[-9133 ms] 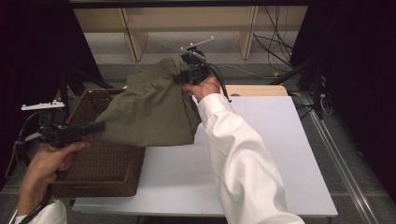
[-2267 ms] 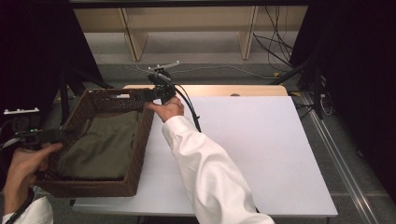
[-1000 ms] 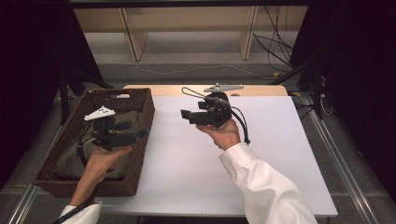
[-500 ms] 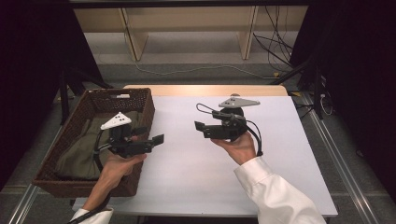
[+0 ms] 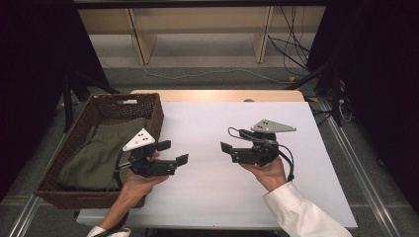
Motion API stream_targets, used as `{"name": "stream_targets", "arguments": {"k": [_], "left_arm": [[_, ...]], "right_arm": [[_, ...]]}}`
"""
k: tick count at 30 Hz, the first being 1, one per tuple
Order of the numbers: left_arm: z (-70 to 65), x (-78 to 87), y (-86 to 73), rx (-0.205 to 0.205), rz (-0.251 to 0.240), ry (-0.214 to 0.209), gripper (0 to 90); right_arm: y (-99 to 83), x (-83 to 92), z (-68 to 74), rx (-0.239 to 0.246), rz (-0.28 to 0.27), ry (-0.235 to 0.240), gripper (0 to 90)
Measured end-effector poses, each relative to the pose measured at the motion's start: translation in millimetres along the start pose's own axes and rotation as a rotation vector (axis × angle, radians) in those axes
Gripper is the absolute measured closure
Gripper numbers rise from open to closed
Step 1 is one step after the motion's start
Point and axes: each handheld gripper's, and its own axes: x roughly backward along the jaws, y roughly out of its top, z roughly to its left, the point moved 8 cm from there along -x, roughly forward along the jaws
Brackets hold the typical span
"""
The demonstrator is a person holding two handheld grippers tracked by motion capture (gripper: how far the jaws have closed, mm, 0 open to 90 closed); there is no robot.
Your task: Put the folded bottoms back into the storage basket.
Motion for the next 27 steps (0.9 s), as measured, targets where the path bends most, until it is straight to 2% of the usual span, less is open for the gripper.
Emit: {"name": "stream_targets", "arguments": {"k": [13,22,27], "left_arm": [[-16.7,-3.0,-11.9,-0.014,-0.023,-0.025,15.8],[-20.6,-0.7,-18.5,-0.024,-0.036,-0.027,15.8],[-21.0,-1.6,-24.3,-0.038,-0.025,-0.021,15.8]], "right_arm": [[-23.1,19.0,-7.1,-0.006,-0.027,-0.009,18.2],[-35.7,23.6,-5.8,0.002,-0.022,-0.011,16.9],[-41.2,26.6,-5.5,-0.003,-0.02,-0.01,16.9]]}}
